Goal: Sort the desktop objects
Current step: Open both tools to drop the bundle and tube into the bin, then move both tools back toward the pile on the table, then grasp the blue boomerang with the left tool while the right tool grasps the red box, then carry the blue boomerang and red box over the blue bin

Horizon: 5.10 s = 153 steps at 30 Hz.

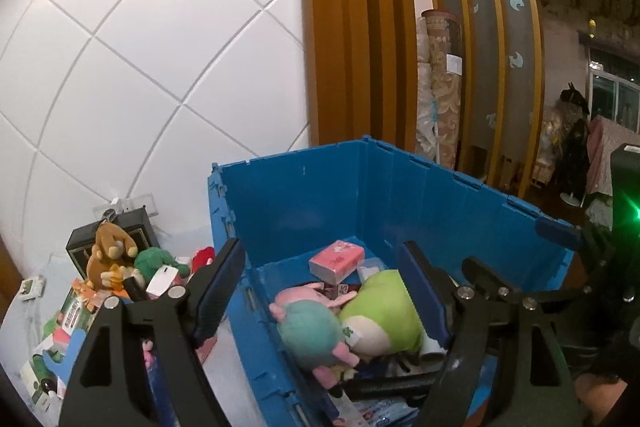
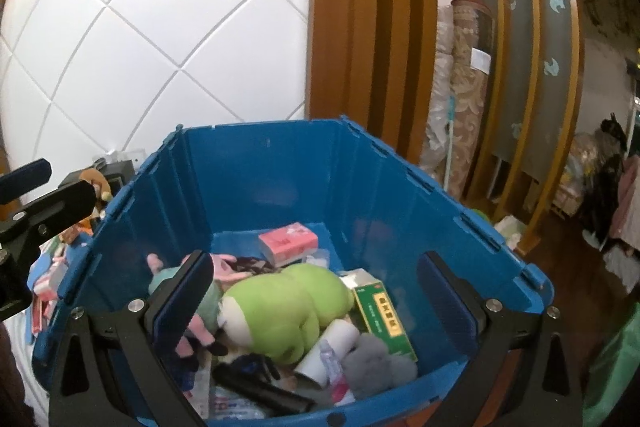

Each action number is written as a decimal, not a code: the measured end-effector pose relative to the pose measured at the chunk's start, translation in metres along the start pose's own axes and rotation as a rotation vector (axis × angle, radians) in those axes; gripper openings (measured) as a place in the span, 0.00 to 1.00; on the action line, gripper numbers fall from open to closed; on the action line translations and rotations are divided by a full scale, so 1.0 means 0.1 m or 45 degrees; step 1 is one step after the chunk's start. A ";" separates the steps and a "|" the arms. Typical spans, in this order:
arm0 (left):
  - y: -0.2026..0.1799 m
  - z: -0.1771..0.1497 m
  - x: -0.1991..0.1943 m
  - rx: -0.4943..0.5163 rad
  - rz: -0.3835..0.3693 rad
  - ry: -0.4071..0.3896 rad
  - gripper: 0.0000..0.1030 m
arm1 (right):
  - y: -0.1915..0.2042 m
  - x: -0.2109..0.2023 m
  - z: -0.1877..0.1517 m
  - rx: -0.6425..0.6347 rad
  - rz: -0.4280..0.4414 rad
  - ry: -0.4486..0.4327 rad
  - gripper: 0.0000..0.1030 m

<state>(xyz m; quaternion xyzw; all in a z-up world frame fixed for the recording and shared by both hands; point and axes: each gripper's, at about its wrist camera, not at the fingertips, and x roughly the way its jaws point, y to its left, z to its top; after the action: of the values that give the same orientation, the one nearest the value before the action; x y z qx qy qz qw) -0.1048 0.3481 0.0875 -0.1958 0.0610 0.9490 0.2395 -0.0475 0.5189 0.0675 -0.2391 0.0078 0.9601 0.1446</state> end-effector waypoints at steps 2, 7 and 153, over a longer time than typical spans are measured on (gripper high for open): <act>0.04 -0.01 0.01 -0.020 -0.012 0.016 0.77 | 0.02 -0.01 0.00 -0.002 0.003 -0.001 1.00; 0.14 -0.05 -0.01 -0.048 0.068 0.015 0.78 | 0.09 -0.05 0.00 -0.013 0.023 -0.012 1.00; 2.05 -0.38 -0.46 -0.177 0.076 -0.113 0.08 | 2.39 -0.70 0.26 -0.019 0.373 -0.172 0.42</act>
<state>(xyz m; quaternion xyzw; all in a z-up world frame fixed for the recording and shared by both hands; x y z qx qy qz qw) -0.1530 0.1407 0.0758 -0.1678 -0.0099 0.9654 0.1995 -0.0676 0.2726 0.1104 -0.1712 0.0258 0.9849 0.0016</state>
